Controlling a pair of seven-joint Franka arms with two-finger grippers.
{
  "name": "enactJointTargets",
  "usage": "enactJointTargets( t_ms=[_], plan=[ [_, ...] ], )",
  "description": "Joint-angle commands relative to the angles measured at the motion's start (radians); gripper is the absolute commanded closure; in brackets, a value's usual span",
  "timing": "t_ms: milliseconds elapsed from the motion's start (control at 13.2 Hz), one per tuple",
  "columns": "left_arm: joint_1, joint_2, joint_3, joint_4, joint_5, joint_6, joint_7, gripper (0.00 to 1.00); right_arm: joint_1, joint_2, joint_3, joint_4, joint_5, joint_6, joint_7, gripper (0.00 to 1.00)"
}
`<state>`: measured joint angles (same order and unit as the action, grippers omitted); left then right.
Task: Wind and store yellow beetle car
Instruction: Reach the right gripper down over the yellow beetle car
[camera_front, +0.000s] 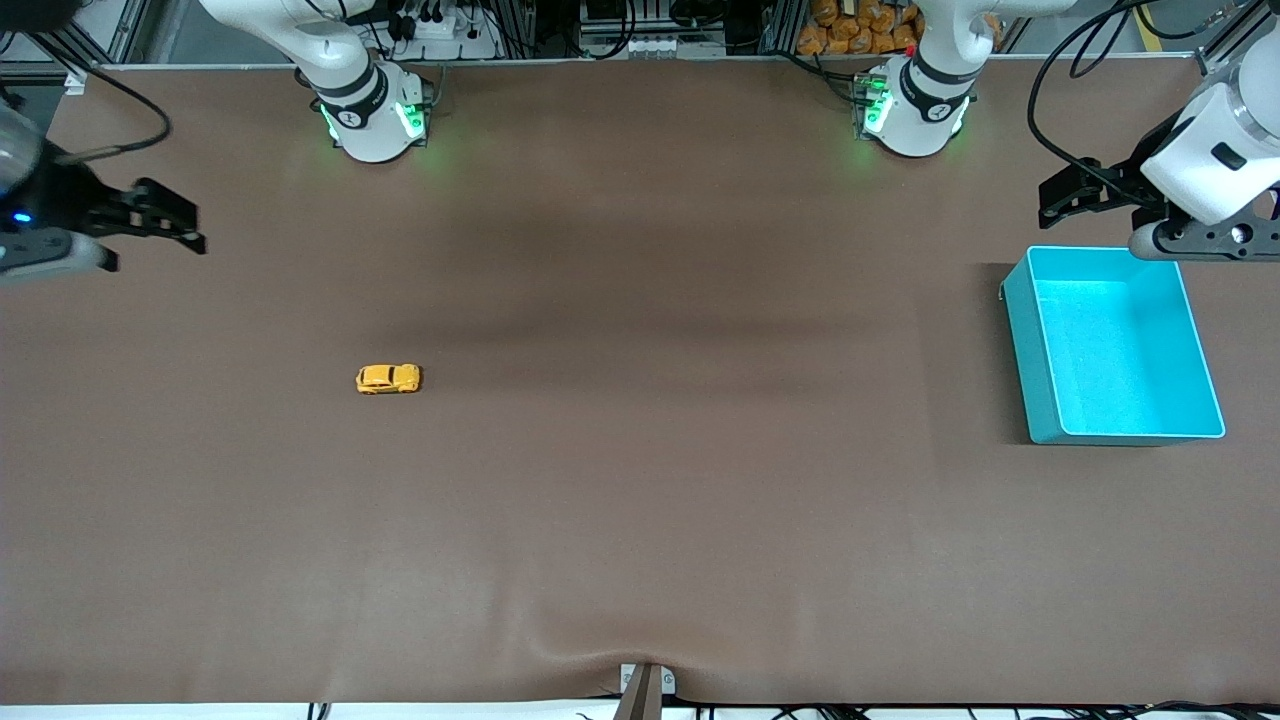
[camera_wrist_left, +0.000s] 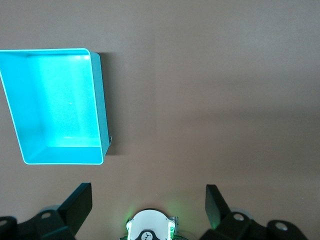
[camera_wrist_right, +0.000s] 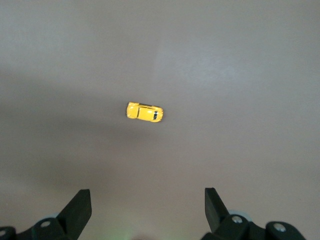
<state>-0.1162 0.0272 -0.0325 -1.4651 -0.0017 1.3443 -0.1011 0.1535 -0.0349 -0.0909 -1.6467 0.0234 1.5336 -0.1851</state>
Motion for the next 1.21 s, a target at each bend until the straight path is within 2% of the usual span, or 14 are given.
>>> enactJointTargets(
  t_ms=[0, 227, 605, 756, 1134],
  plan=[
    [-0.003, -0.013, 0.006, 0.011, -0.006, 0.004, 0.018, 0.00, 0.008, 0.000, 0.037, -0.134, -0.007, 0.116, -0.130, 0.00],
    [-0.003, -0.012, 0.008, 0.011, -0.001, 0.004, 0.101, 0.00, 0.006, 0.013, 0.068, -0.290, -0.005, 0.313, -0.383, 0.00],
    [0.000, -0.013, 0.011, 0.011, 0.017, 0.006, 0.106, 0.00, -0.008, 0.094, 0.071, -0.487, -0.005, 0.594, -0.758, 0.00],
    [-0.003, -0.013, 0.009, 0.011, 0.049, 0.016, 0.106, 0.00, -0.008, 0.144, 0.071, -0.498, -0.005, 0.660, -0.883, 0.00],
    [-0.003, -0.013, 0.003, 0.011, 0.037, 0.024, 0.106, 0.00, -0.003, 0.268, 0.071, -0.518, -0.005, 0.839, -1.249, 0.00]
  ],
)
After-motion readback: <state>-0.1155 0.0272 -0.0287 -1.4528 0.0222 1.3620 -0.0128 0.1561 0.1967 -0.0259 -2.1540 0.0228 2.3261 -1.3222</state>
